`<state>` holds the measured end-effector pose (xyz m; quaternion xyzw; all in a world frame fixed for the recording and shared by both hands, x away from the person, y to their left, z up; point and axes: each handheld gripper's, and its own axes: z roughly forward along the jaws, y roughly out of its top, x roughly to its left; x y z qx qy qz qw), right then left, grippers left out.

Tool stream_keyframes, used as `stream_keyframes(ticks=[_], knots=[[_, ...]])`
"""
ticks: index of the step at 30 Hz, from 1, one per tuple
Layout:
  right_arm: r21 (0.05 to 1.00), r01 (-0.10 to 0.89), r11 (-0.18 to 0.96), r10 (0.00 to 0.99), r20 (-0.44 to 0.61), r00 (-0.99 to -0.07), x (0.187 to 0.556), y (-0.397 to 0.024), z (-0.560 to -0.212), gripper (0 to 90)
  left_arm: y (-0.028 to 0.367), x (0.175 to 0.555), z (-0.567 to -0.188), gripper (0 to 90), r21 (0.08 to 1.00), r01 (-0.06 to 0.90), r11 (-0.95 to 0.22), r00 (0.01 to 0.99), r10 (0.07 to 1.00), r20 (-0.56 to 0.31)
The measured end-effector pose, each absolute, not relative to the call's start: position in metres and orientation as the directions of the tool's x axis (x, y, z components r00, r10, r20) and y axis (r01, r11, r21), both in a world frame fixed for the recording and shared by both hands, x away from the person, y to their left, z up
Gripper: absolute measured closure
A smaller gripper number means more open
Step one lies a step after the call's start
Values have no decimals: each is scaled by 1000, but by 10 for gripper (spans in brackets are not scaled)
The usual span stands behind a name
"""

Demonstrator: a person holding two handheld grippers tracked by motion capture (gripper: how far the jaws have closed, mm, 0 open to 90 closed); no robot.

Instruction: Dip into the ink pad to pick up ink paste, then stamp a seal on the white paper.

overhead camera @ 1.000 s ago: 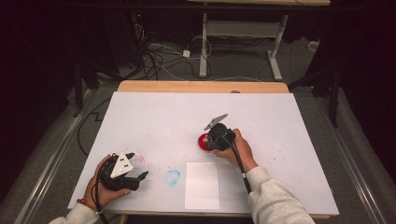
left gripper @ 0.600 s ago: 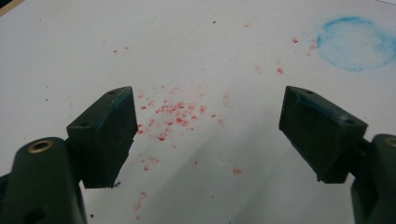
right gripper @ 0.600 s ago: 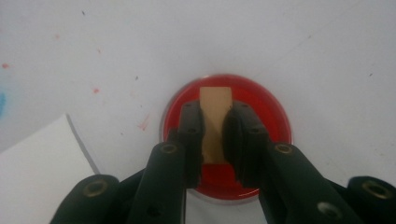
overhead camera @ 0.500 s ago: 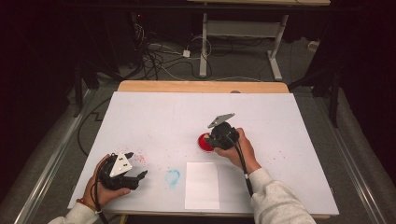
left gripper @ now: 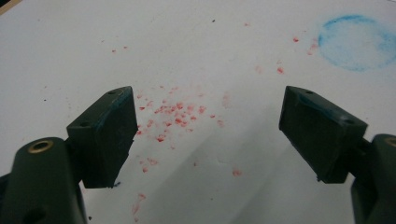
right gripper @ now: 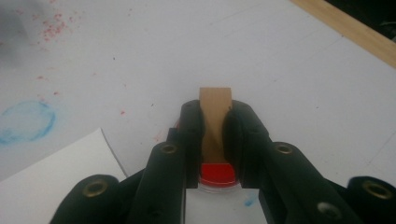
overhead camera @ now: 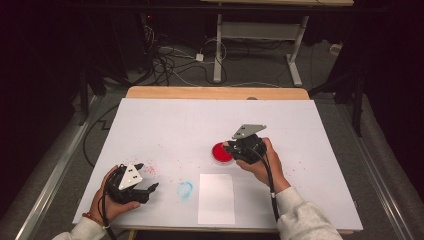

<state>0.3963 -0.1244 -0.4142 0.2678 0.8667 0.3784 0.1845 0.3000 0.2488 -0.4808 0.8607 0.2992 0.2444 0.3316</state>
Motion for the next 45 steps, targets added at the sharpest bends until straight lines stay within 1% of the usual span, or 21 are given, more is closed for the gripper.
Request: stream_keyframes(ticks=[7, 23, 29, 32, 33, 45], knots=[[776, 286, 562, 597, -141, -790, 385, -131, -404, 764, 249, 300, -481, 187, 713, 350, -608, 706, 672, 226], [798, 259, 544, 593, -148, -791, 368, -151, -385, 764, 251, 300, -480, 185, 723, 350, -596, 706, 675, 215], [802, 245, 545, 587, -156, -795, 360, -155, -378, 764, 251, 300, -480, 181, 727, 348, -592, 706, 675, 212], [805, 237, 545, 581, -159, -798, 355, -156, -374, 764, 251, 300, -480, 181, 728, 337, -598, 706, 672, 225], [805, 234, 546, 580, -161, -799, 354, -157, -374, 764, 251, 300, -480, 181, 725, 347, -595, 707, 674, 215], [815, 209, 540, 559, -162, -813, 343, -156, -364, 764, 252, 298, -480, 181, 726, 353, -590, 701, 681, 212]])
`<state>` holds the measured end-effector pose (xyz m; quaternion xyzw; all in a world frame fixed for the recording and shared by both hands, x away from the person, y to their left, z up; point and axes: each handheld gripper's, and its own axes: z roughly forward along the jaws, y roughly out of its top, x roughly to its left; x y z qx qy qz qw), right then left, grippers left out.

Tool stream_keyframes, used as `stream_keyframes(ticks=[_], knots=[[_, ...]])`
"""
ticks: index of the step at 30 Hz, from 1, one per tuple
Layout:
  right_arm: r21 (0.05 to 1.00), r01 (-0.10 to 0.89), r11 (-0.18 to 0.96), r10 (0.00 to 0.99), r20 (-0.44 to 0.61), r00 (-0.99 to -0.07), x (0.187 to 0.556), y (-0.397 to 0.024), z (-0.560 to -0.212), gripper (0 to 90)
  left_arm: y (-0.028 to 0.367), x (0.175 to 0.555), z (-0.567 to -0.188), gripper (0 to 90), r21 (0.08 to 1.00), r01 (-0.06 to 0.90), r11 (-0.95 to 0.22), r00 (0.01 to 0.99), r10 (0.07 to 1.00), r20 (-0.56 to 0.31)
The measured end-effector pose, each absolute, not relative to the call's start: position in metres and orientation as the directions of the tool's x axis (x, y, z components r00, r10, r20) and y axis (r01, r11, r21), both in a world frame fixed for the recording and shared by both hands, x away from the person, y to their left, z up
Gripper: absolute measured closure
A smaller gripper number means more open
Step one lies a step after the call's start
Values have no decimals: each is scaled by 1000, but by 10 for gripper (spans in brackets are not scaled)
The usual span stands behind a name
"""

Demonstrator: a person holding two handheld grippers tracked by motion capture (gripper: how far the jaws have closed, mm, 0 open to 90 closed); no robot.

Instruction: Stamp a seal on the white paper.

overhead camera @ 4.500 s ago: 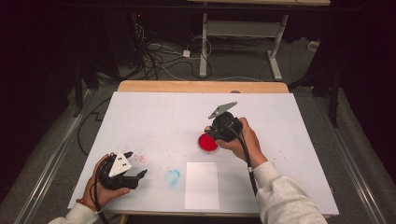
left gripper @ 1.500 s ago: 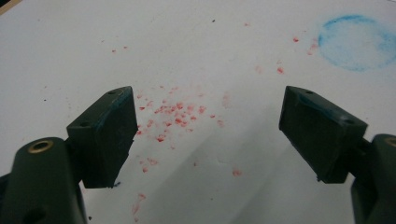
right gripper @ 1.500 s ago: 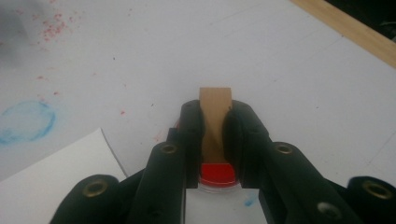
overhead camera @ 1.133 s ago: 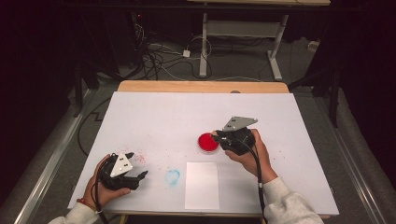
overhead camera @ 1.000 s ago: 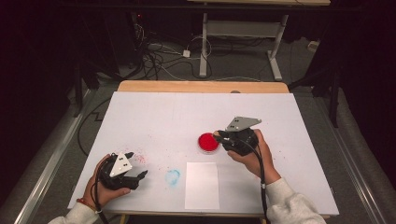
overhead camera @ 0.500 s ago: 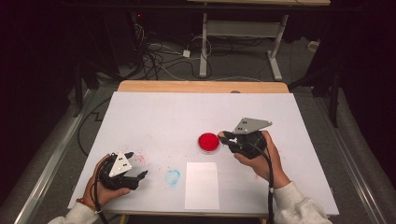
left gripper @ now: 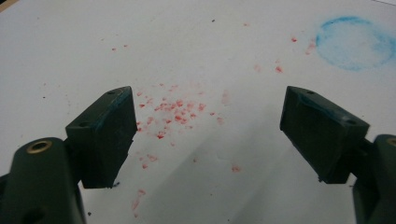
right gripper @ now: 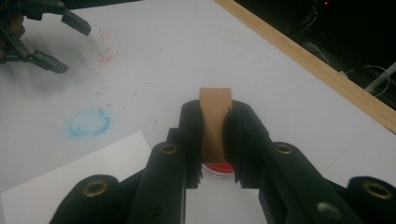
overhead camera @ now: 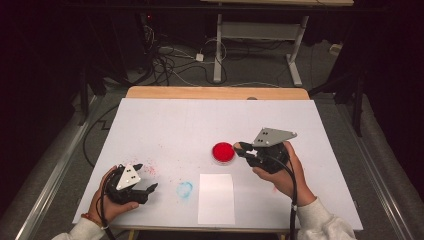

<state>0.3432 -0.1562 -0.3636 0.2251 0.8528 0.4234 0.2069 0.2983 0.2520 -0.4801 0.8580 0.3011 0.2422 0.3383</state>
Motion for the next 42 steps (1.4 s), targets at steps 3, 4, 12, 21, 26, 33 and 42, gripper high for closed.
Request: stream_keyframes(ticks=[3, 4, 12, 21, 26, 33, 42], knots=[[816, 206, 541, 551, -159, -819, 341, -155, -363, 764, 250, 298, -480, 181, 722, 347, -598, 704, 675, 220], [816, 205, 540, 550, -158, -820, 340, -154, -363, 764, 250, 298, -480, 181, 722, 345, -600, 707, 672, 221], [802, 184, 568, 508, -166, -845, 328, -146, -366, 764, 248, 296, -480, 181, 714, 344, -610, 710, 666, 227], [772, 177, 610, 458, -161, -874, 319, -131, -378, 764, 249, 296, -480, 181, 715, 345, -608, 706, 670, 229], [761, 176, 624, 441, -157, -884, 314, -126, -385, 764, 249, 296, -479, 181, 715, 345, -608, 705, 671, 230], [738, 181, 649, 417, -147, -897, 306, -119, -398, 764, 248, 296, -479, 181, 713, 344, -612, 705, 669, 234], [697, 180, 694, 377, -139, -916, 299, -109, -418, 764, 246, 297, -479, 181, 711, 343, -614, 709, 666, 233]])
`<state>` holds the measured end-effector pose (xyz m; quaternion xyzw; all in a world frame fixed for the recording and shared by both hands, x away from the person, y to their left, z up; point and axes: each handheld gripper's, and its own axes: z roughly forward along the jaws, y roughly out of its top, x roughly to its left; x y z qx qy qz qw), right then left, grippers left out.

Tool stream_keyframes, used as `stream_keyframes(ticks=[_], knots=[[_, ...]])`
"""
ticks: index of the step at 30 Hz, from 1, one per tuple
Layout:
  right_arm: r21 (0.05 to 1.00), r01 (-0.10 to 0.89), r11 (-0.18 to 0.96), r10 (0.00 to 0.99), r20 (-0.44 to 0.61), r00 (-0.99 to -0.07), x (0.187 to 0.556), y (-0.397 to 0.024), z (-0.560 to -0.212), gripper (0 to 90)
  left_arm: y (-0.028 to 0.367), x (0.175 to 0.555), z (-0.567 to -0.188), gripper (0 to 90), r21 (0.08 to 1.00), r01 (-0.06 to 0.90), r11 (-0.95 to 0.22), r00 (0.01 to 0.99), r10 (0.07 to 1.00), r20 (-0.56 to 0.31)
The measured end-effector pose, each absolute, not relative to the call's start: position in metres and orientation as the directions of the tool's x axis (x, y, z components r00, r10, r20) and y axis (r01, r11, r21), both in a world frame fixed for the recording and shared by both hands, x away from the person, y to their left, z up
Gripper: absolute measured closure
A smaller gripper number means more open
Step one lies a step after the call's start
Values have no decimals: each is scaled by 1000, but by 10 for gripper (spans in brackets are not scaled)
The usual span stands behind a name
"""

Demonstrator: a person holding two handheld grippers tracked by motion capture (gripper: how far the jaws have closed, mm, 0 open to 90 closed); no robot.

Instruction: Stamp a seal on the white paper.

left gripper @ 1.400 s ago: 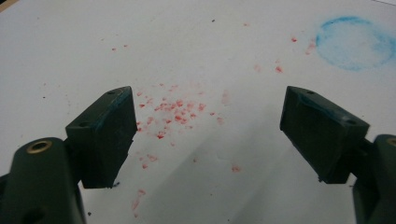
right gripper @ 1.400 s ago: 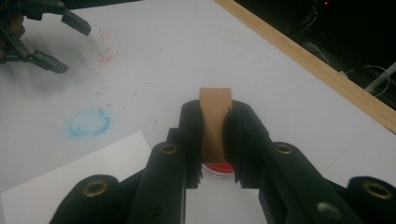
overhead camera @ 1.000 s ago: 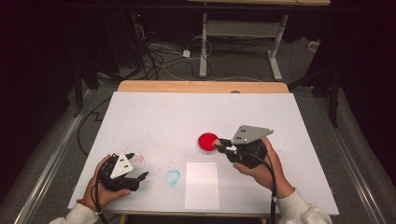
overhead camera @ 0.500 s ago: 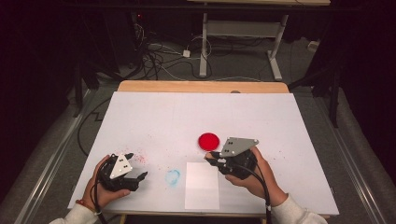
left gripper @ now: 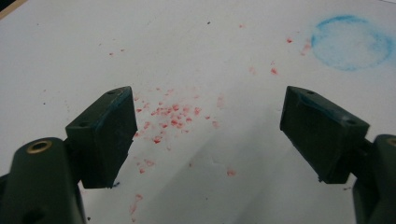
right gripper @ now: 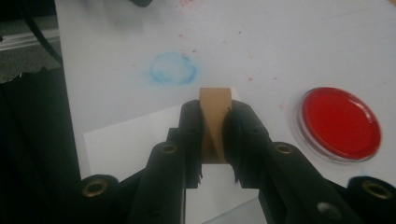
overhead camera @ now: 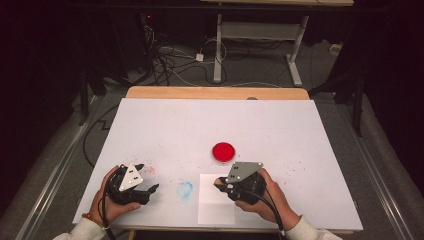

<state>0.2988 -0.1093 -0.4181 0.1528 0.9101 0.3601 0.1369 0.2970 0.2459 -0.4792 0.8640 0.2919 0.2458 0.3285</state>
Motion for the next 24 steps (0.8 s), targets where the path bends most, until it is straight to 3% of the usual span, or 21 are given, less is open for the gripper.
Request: stream_keyframes(ticks=[24], knots=[[597, 198, 777, 329, -117, -937, 303, -94, -459, 765, 246, 298, -480, 181, 705, 337, -624, 713, 659, 242]])
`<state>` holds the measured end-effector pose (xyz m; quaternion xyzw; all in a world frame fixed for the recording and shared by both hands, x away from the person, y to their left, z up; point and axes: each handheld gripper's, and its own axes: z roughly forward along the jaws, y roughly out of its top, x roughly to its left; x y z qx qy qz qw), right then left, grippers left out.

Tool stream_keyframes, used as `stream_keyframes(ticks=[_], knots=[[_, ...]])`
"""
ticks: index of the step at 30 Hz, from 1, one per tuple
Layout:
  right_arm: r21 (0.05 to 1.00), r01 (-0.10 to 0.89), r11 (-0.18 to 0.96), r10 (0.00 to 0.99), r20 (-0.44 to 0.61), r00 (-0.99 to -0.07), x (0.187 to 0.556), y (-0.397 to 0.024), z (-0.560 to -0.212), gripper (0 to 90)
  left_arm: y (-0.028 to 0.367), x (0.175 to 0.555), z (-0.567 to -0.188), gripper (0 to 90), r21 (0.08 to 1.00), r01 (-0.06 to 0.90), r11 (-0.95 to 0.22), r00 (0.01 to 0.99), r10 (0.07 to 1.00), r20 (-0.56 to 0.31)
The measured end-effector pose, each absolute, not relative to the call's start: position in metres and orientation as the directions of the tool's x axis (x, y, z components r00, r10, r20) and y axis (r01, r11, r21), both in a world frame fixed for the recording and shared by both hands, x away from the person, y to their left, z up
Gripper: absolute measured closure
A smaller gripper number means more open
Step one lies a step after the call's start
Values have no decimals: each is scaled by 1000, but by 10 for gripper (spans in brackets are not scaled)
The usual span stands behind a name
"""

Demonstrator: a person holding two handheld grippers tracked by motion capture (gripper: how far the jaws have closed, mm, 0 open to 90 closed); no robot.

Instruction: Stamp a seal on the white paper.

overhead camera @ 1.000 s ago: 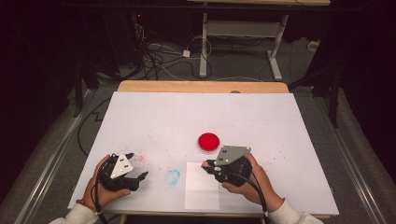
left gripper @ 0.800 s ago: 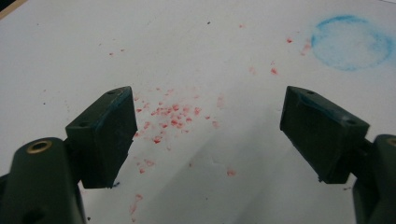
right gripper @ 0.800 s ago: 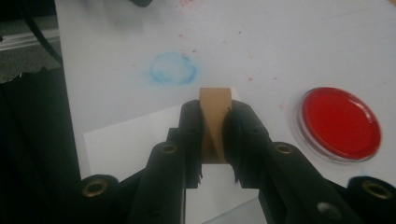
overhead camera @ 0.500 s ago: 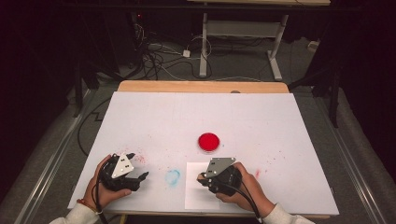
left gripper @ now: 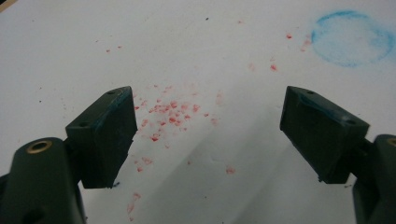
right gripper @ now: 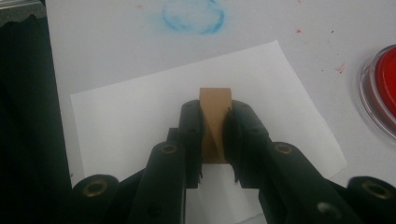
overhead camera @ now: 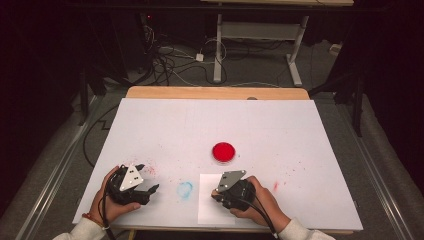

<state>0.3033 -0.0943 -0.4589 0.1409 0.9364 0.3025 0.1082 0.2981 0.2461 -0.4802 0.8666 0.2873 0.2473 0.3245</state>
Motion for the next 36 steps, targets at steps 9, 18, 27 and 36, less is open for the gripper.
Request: stream_keyframes(ticks=[9, 18, 27, 36], knots=[[583, 217, 783, 335, -101, -937, 306, -93, -467, 764, 246, 298, -480, 181, 704, 337, -626, 713, 658, 243], [580, 229, 782, 336, -83, -938, 309, -93, -468, 765, 245, 298, -480, 181, 701, 347, -623, 712, 662, 236], [570, 219, 792, 332, -101, -938, 308, -91, -468, 765, 245, 297, -479, 181, 702, 344, -624, 707, 664, 244], [551, 224, 804, 330, -100, -938, 309, -89, -467, 765, 245, 297, -480, 182, 700, 345, -625, 707, 664, 244]])
